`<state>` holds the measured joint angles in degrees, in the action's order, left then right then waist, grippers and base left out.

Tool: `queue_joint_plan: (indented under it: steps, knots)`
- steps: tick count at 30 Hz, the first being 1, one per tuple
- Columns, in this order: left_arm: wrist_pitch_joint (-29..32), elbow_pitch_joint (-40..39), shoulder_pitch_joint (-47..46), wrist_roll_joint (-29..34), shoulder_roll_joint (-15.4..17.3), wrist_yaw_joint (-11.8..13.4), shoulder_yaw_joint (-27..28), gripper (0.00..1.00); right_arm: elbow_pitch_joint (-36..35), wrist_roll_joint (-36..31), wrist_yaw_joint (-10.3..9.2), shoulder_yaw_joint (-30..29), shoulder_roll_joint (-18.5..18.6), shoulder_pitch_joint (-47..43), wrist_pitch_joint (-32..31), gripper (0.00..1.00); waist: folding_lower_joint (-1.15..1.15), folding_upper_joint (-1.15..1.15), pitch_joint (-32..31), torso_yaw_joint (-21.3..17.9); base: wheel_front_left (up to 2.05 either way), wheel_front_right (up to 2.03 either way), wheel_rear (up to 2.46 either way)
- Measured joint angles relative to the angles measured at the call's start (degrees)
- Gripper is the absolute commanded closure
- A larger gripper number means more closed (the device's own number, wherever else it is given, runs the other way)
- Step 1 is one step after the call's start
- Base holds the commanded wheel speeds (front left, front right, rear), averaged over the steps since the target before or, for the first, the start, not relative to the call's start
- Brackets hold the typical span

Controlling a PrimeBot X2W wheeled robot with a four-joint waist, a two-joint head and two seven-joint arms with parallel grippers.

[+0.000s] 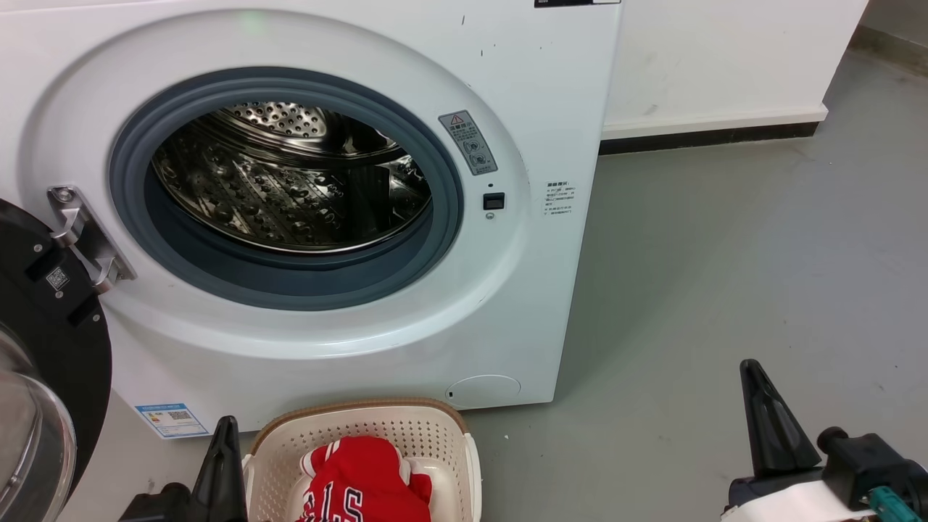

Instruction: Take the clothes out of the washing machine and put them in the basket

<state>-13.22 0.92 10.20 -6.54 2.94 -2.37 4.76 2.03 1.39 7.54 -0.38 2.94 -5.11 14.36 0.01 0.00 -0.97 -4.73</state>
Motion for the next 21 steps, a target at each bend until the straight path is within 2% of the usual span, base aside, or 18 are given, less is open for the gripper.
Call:
queue_joint_plan:
  steps: [21]
  knots:
    - [5.1, 3.2, -3.8, -23.1, 0.0, -1.2, 0.2, 1.00, 3.5, 25.9, -0.01, 0.2, 1.1, 2.1, -4.3, 1.00, 0.00, 0.00, 0.2, 0.8, 0.00, 0.00, 0.00]
